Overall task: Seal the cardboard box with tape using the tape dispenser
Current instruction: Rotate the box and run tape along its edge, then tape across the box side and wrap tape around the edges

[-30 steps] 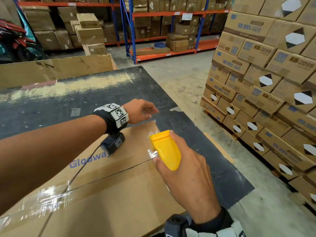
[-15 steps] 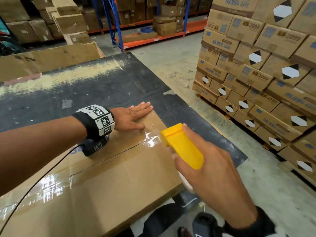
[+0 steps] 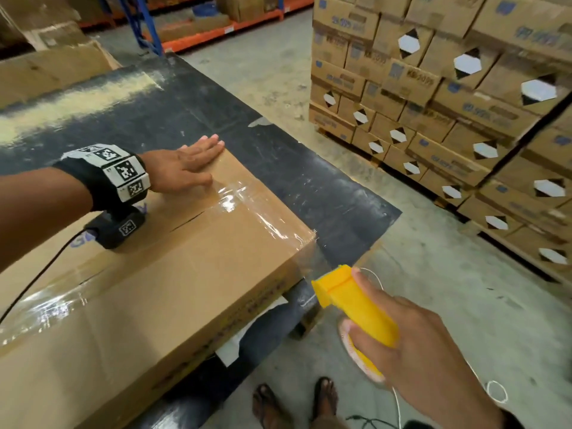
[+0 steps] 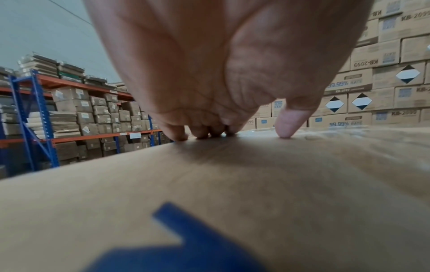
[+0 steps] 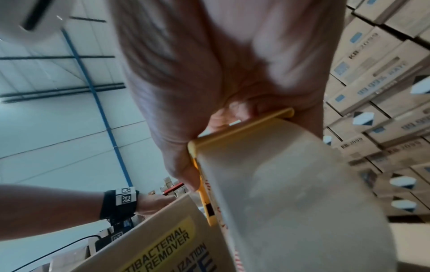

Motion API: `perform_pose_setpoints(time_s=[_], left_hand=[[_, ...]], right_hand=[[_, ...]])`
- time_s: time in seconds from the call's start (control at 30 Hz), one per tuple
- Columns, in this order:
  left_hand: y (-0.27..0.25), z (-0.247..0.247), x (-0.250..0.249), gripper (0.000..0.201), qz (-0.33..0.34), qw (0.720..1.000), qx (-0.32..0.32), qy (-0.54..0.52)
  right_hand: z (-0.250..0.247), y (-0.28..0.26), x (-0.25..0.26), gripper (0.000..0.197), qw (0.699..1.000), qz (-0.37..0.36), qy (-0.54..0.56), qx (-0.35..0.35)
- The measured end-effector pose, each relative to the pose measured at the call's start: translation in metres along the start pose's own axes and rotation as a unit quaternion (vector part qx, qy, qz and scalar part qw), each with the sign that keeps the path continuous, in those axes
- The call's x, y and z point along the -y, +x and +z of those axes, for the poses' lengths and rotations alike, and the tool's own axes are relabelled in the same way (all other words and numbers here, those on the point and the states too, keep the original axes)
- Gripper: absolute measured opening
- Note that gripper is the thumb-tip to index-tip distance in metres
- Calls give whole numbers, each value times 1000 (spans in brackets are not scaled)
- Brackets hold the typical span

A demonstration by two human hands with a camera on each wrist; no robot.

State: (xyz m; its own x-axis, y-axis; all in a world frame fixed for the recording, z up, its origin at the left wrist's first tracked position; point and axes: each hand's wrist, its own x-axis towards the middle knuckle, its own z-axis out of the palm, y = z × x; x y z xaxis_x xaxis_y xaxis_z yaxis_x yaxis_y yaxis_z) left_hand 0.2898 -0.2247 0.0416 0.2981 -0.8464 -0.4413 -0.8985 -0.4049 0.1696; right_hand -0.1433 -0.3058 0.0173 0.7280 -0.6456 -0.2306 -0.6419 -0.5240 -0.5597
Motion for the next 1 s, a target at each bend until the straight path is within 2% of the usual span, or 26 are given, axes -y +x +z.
perform_pose_setpoints(time_s=[0.07,0.17,0.23,0.3,0.37,0.43,0.5,0.6,0.7,0.8,0.9,0.97,1.0], left_hand=[[-2,0,-3,108,-10,1000,0,4],[-5,-1,-15,84,-49,999,0,10],[-3,-3,-26,74,-78,997,-5,9],[-9,0,-48,83,-66,998,-7,8],[-20,8,-83,91,-9,1000,-17,4],[-32,18,-124,91,38,999,-11,5],[-37,32,-161,89,63,998,-1,27],[-26,51,-187,77,67,994,-6,89],[-21,56,-196,67,34,991,-32,126],[-39,51,-212,66,30,992,-116,48],[-73,45,-231,51,55,971,-199,-121],[-97,45,-242,41,56,943,-184,-272],[-110,46,-246,37,50,920,-163,-353]], right_hand=[[10,19,-8,75,1000,2,-11,24],[33,39,-33,71,992,24,-103,74],[48,34,-55,74,993,51,-65,91],[55,23,-71,73,995,43,14,94],[55,14,-80,65,994,18,70,75],[53,8,-83,57,993,-4,110,34],[50,3,-84,57,990,-18,137,2],[42,-9,-82,60,981,-51,182,-36],[32,-24,-80,64,968,-81,228,-70],[23,-38,-77,69,950,-123,263,-113],[16,-50,-71,75,931,-175,280,-157],[12,-59,-65,77,922,-210,274,-176],[10,-62,-60,78,918,-228,267,-183]])
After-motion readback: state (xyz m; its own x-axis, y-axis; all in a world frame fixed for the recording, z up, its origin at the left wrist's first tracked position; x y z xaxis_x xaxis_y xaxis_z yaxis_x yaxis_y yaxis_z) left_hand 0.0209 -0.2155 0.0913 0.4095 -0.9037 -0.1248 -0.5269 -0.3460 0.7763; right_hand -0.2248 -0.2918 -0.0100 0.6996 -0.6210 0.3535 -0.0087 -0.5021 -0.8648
